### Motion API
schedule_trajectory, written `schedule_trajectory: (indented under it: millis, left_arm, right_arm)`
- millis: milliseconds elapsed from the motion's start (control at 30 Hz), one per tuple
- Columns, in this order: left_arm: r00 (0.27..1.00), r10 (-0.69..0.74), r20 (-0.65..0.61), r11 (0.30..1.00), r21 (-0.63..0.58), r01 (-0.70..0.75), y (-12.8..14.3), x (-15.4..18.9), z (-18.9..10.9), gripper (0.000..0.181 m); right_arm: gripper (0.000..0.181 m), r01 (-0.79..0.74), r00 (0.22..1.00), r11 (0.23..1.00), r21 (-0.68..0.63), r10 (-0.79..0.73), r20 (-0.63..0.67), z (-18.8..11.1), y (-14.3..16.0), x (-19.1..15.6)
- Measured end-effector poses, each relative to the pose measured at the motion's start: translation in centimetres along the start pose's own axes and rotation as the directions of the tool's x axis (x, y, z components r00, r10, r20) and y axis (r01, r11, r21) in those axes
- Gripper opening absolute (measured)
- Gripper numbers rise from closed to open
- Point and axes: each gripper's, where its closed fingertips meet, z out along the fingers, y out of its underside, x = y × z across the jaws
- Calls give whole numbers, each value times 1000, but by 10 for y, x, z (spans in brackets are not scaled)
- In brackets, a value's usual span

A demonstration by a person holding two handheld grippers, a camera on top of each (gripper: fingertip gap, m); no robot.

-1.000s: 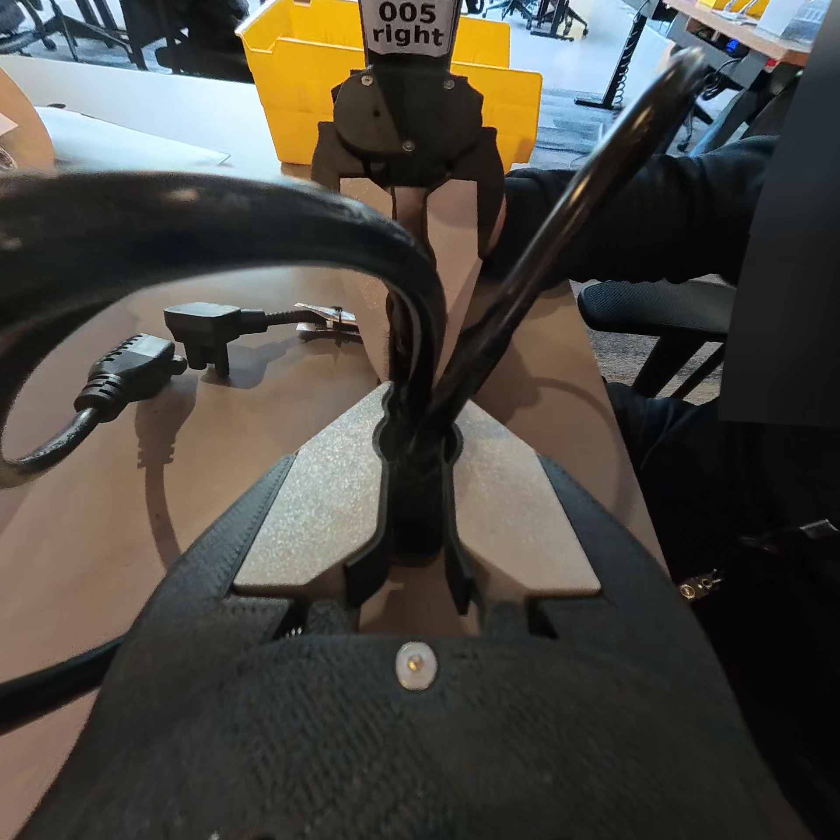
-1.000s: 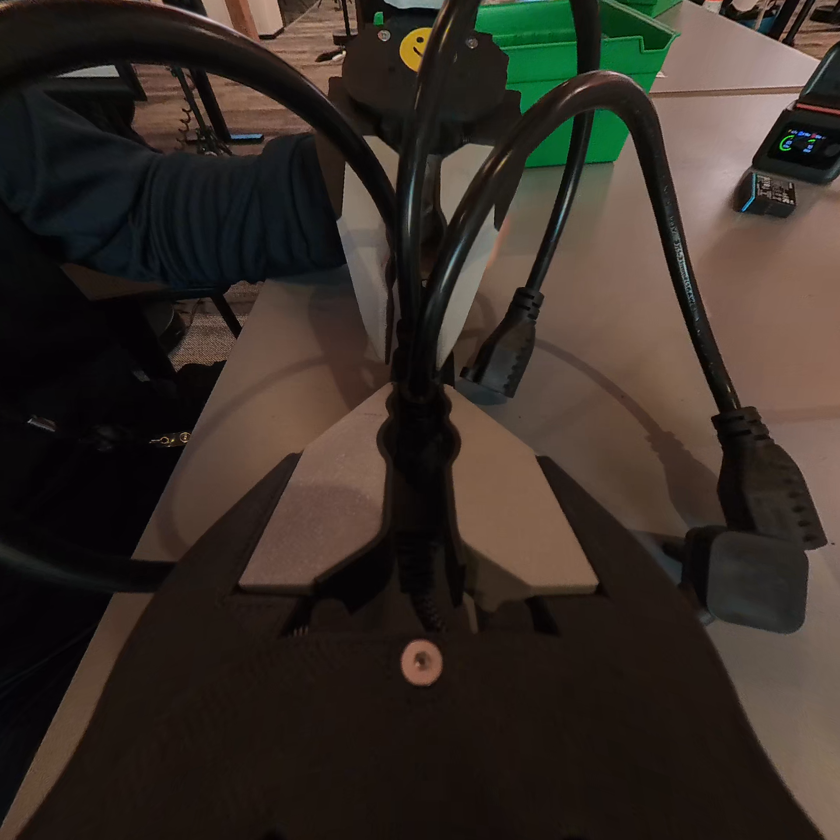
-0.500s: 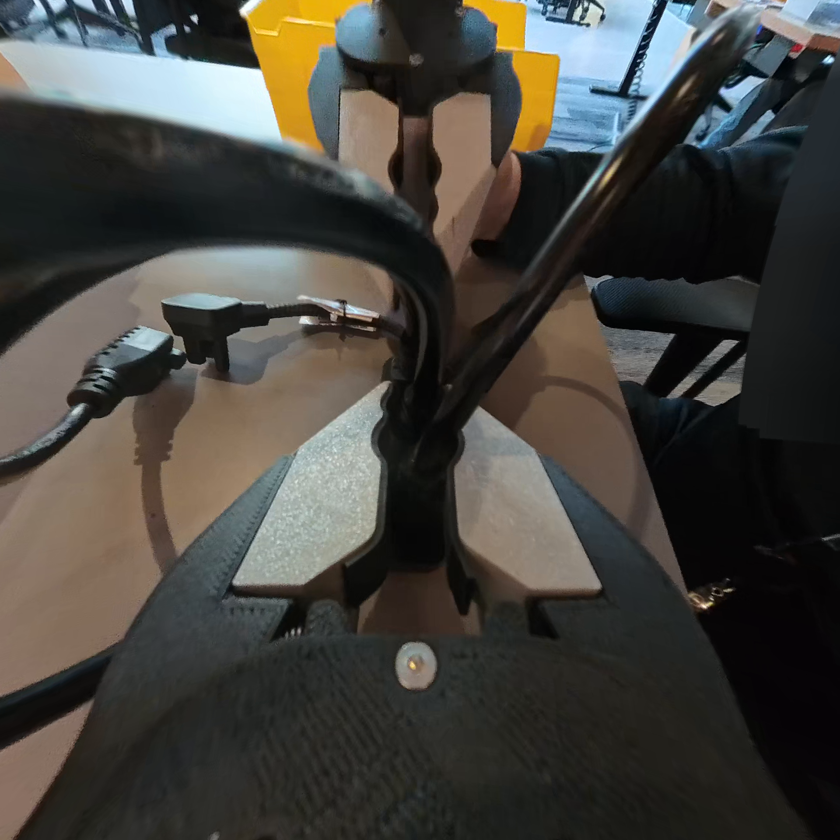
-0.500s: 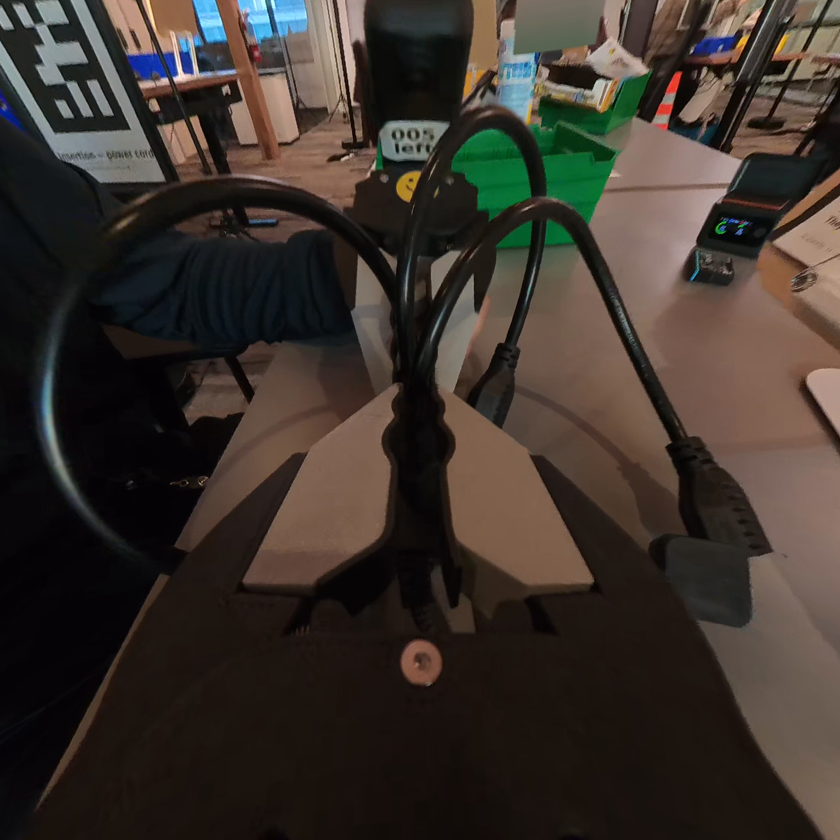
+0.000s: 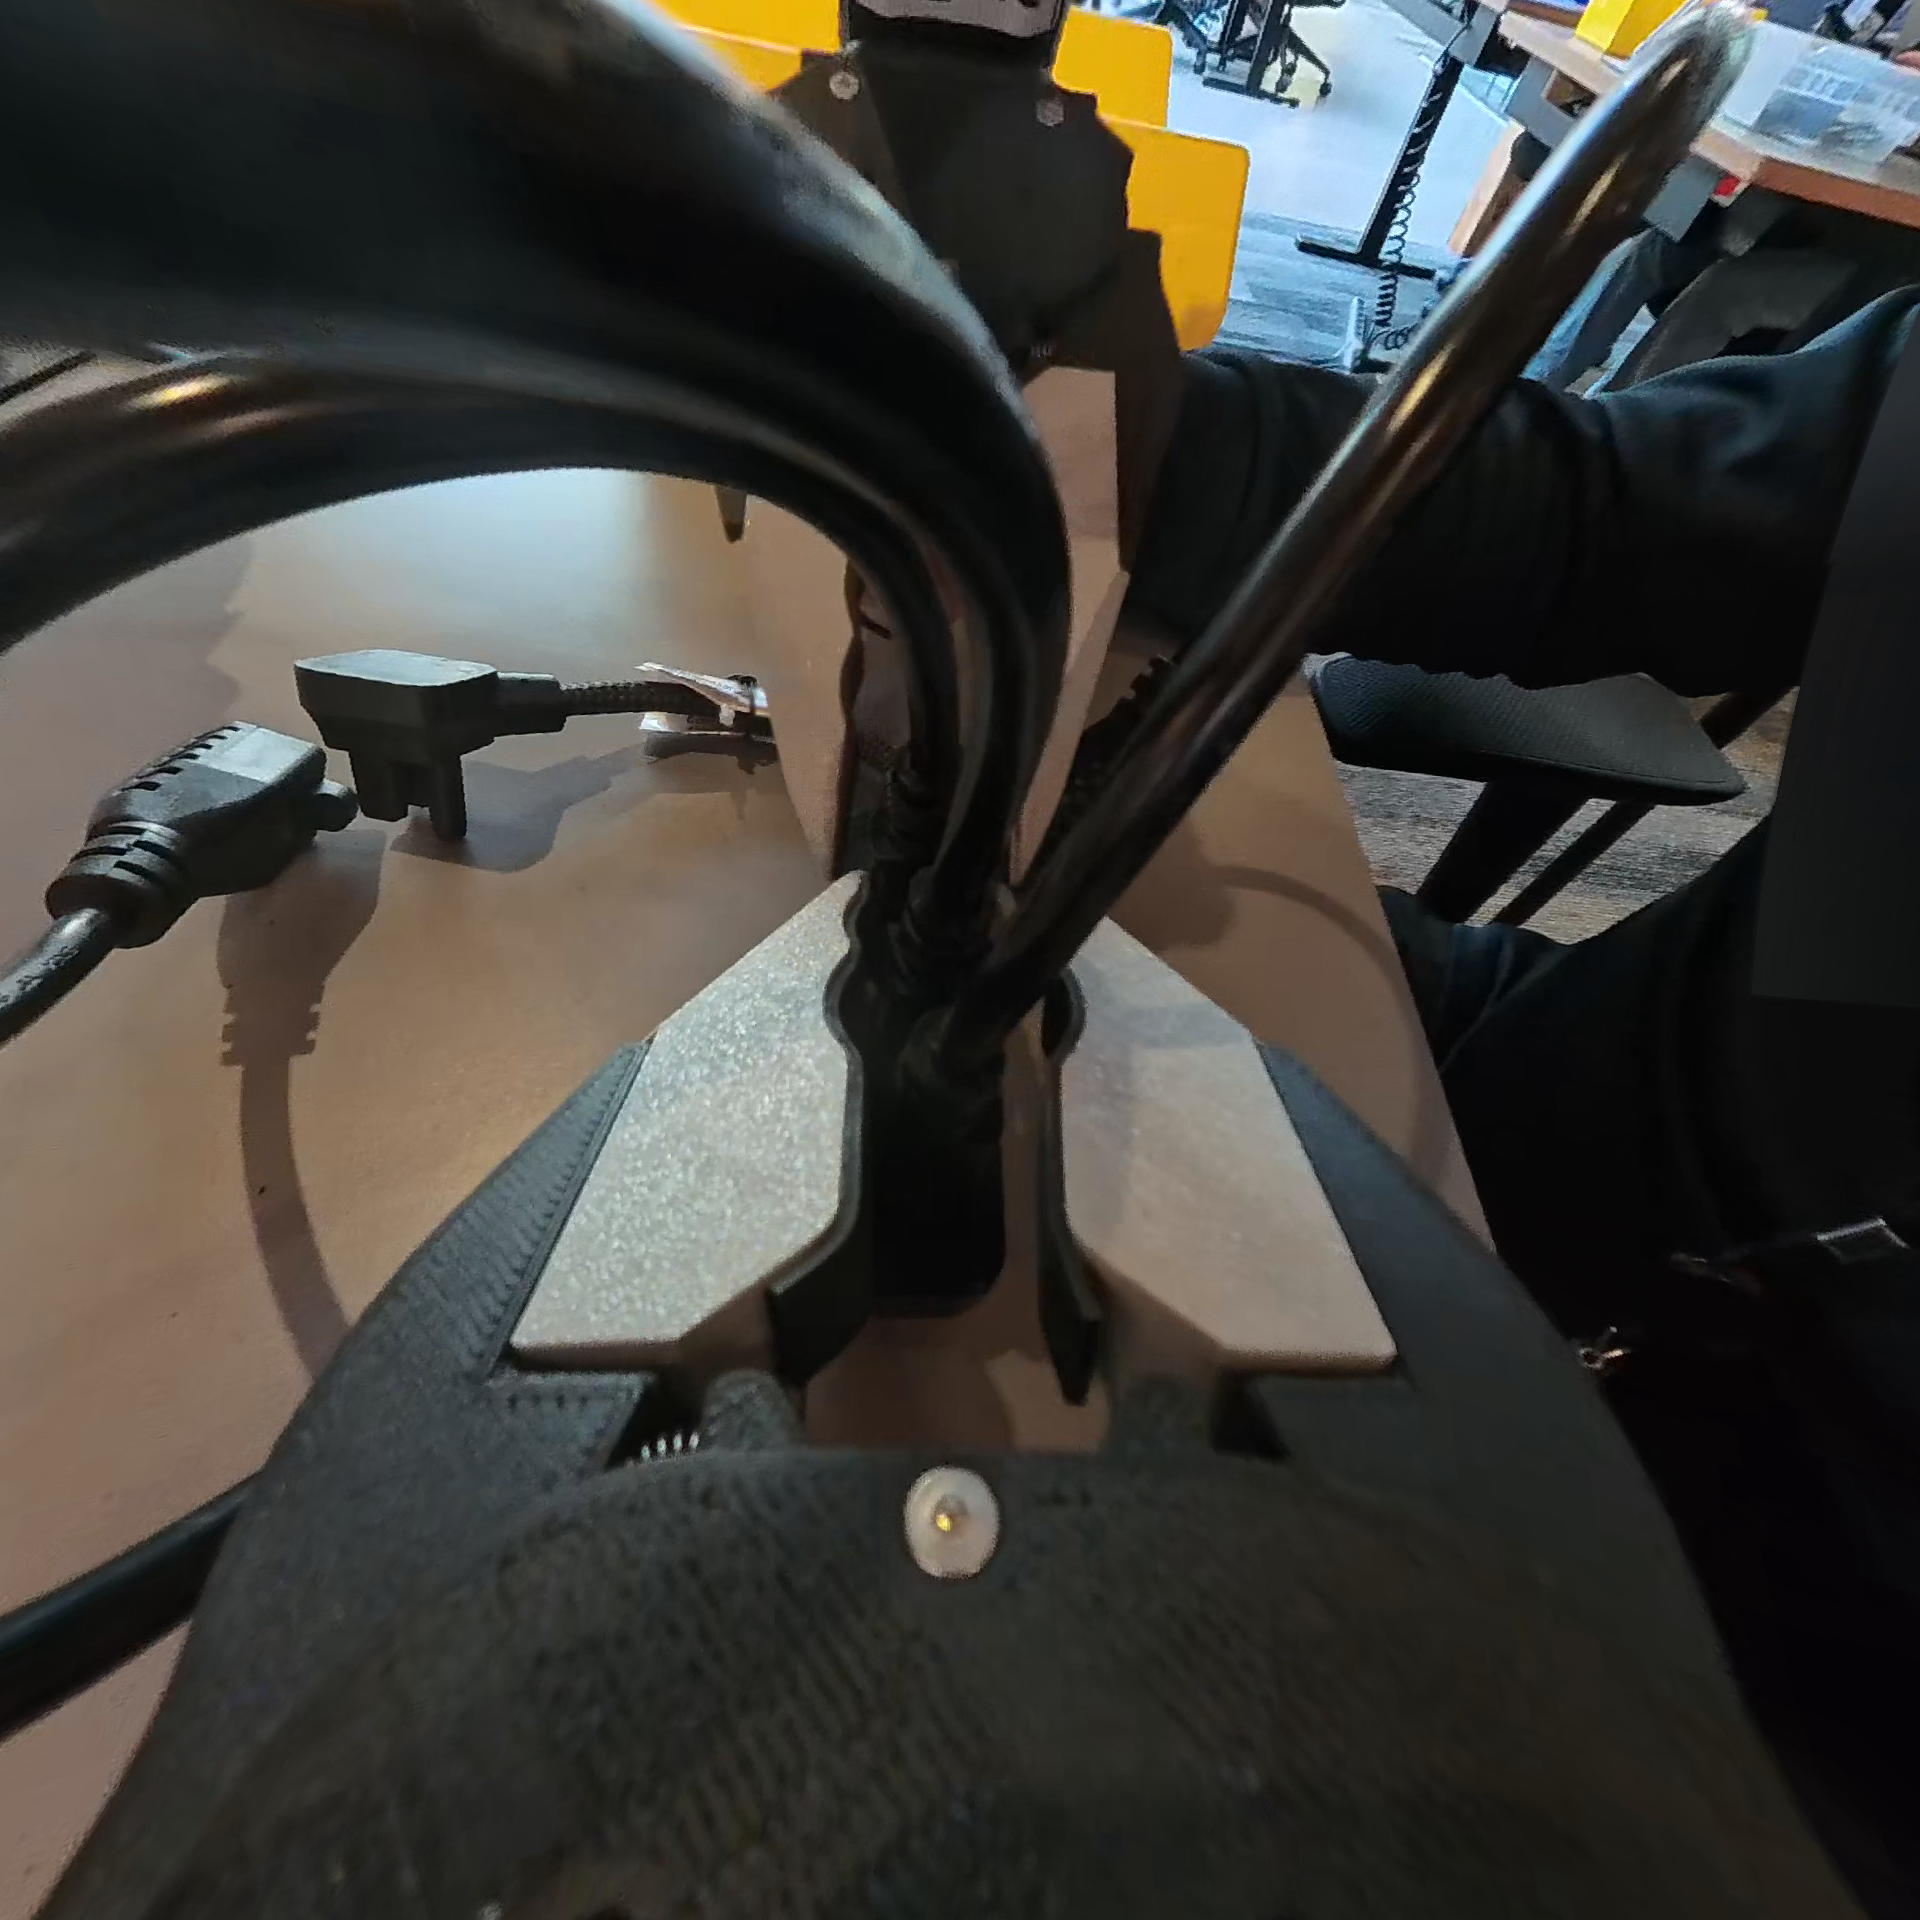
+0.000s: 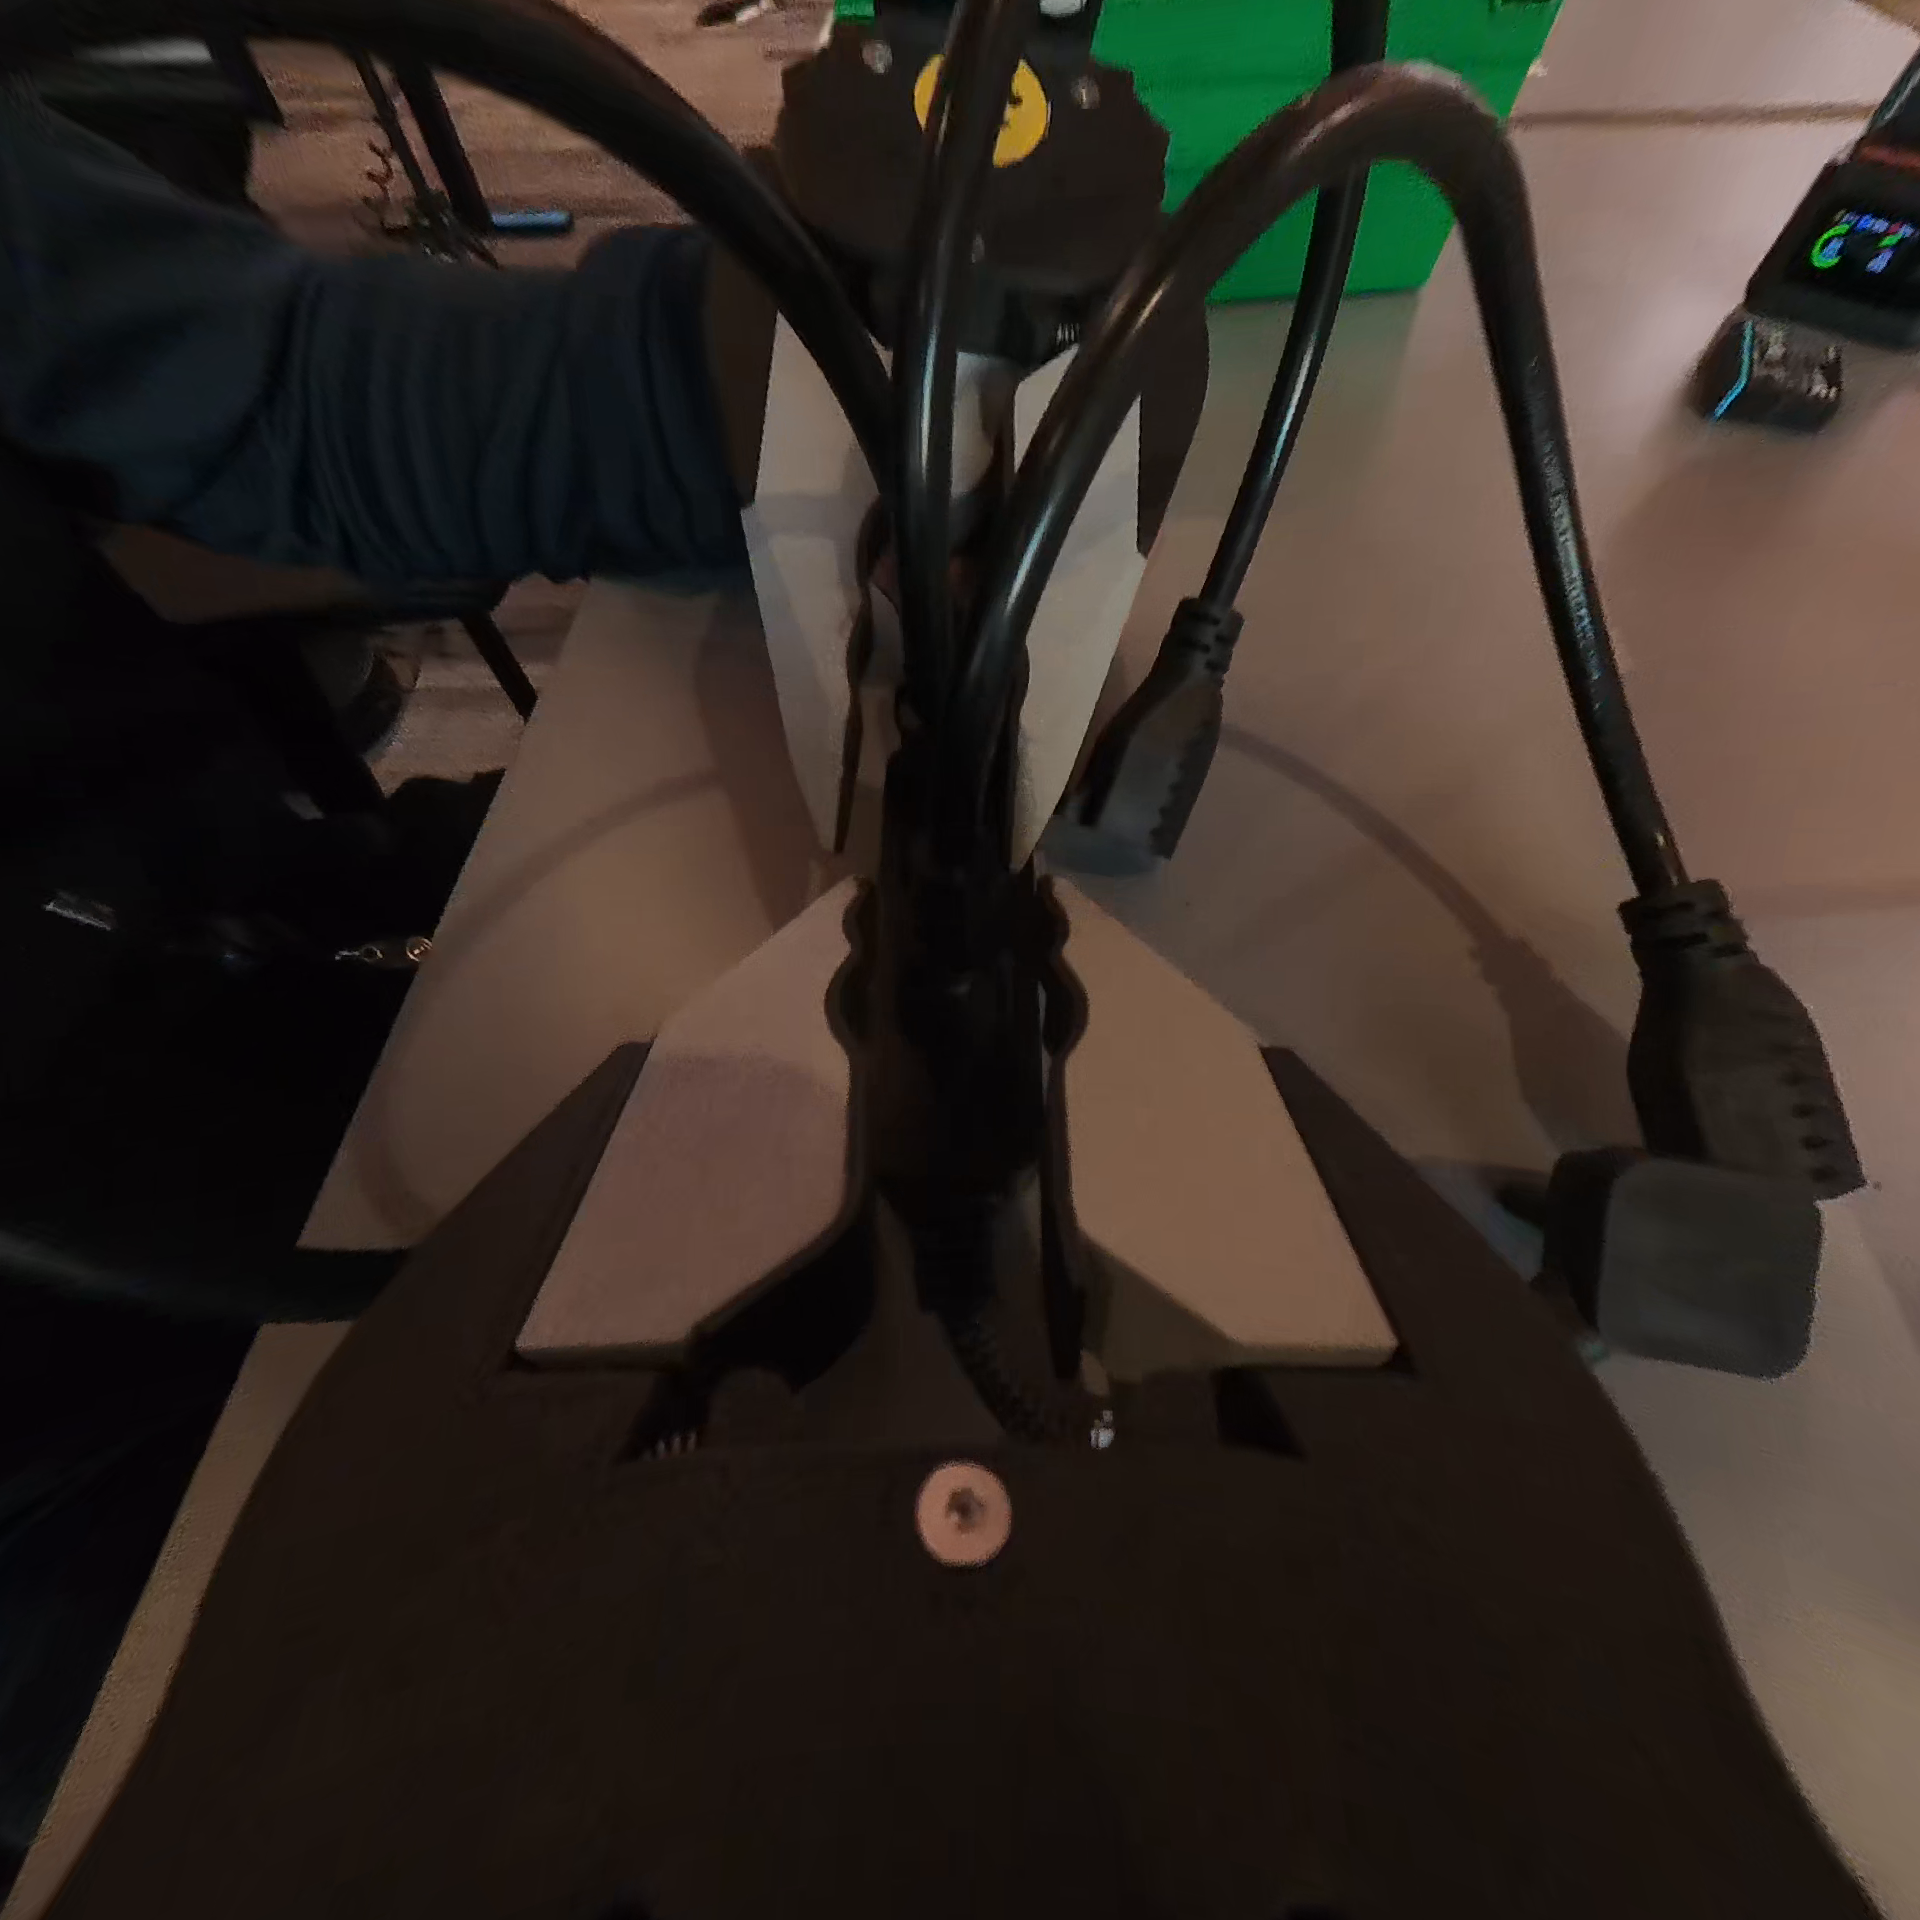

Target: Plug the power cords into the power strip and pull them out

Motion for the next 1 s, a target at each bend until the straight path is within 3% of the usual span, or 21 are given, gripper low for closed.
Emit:
schedule_trajectory:
  millis: [133, 233, 333, 400, 1000]
  left_arm:
    - [999, 24, 42, 998, -54, -22, 8, -6, 2, 32]
    - [988, 111, 109, 988, -123, -97, 12, -14, -1, 38]
    - [986, 133, 103, 985, -125, -120, 16, -11, 3, 32]
    - [989, 124, 87, 974, -200, -105, 30, -11, 11, 35]
    - [987, 133, 90, 972, -204, -112, 30, -11, 18, 37]
  right_arm:
    - [27, 27, 1000, 999, -19, -27, -16, 2, 2, 0]
    - [23, 35, 999, 999, 42, -34, -30, -5, -9, 1]
    - [20, 20, 999, 995, 98, -17, -41, -15, -18, 5]
    - [17, 20, 999, 994, 104, -17, -31, -16, -20, 3]
    - [13, 42, 999, 998, 41, -41, -32, -5, -12, 1]
